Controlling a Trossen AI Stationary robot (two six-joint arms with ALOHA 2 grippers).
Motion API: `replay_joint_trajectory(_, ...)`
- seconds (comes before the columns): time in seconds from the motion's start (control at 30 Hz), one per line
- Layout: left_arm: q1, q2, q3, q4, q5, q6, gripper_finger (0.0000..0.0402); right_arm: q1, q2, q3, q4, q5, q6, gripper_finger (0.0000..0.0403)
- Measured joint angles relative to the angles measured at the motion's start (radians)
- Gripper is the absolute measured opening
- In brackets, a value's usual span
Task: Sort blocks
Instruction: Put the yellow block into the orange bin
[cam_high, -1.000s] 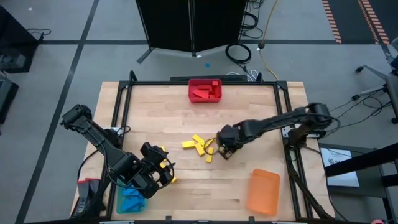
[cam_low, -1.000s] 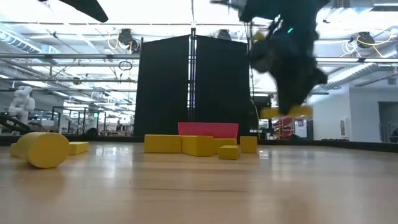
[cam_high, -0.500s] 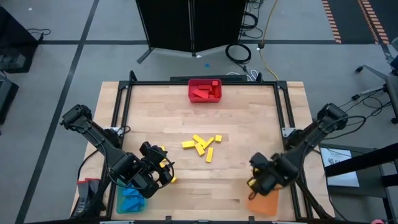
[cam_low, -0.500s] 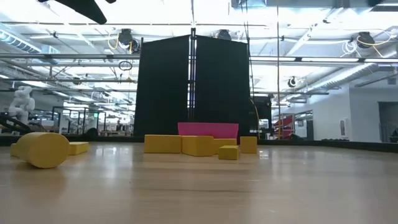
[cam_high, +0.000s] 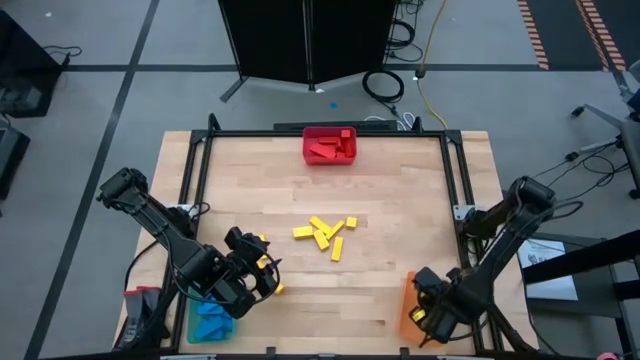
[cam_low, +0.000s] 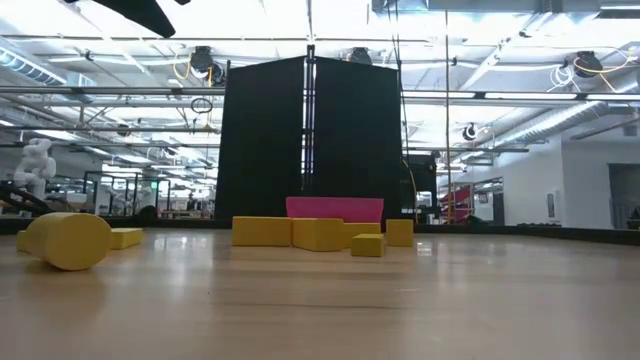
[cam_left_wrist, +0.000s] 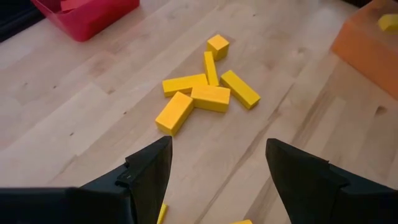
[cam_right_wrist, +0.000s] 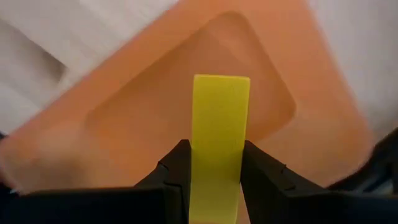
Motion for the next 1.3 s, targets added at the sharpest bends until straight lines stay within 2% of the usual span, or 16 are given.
replay_joint_trajectory(0.13, 0.000, 0.000, 0.000, 0.004, 0.000, -0.002, 0.0264, 0.005, 0.042, -0.032, 0.072, -0.049, -0.013, 0.0084)
replay_joint_trajectory(0.37, 0.000, 0.000, 0.000, 0.003, 0.000, -0.001, 0.0264, 0.006, 0.108, -0.030, 0.182, -0.043, -0.078, 0.0085)
replay_joint_trajectory(0.43, 0.000, 0.000, 0.000, 0.003, 0.000, 0.014, 0.0264, 0.006, 0.116, -0.030, 0.182, -0.044, -0.078, 0.0107)
replay_joint_trajectory(0.63, 0.000, 0.000, 0.000, 0.003, 0.000, 0.034, 0.0264, 0.006, 0.119, -0.030, 0.183, -0.044, -0.081, 0.0221)
replay_joint_trajectory(0.8, 0.000, 0.000, 0.000, 0.003, 0.000, 0.043, 0.0264, 0.002, 0.091, -0.014, 0.187, -0.034, -0.084, 0.0261)
replay_joint_trajectory(0.93, 0.000, 0.000, 0.000, 0.003, 0.000, 0.043, 0.0264, -0.012, 0.011, 0.071, 0.127, 0.058, -0.150, 0.0258)
replay_joint_trajectory(1.07, 0.000, 0.000, 0.000, 0.003, 0.000, 0.044, 0.0264, -0.066, -0.077, 0.185, -0.026, 0.183, -0.308, 0.0245)
replay_joint_trajectory(1.2, 0.000, 0.000, 0.000, 0.004, -0.004, 0.043, 0.0264, -0.201, -0.122, 0.263, -0.199, 0.351, -0.529, 0.0236)
replay_joint_trajectory(1.3, 0.000, 0.000, 0.000, 0.013, -0.004, 0.043, 0.0264, -0.353, -0.129, 0.272, -0.213, 0.411, -0.771, 0.0234)
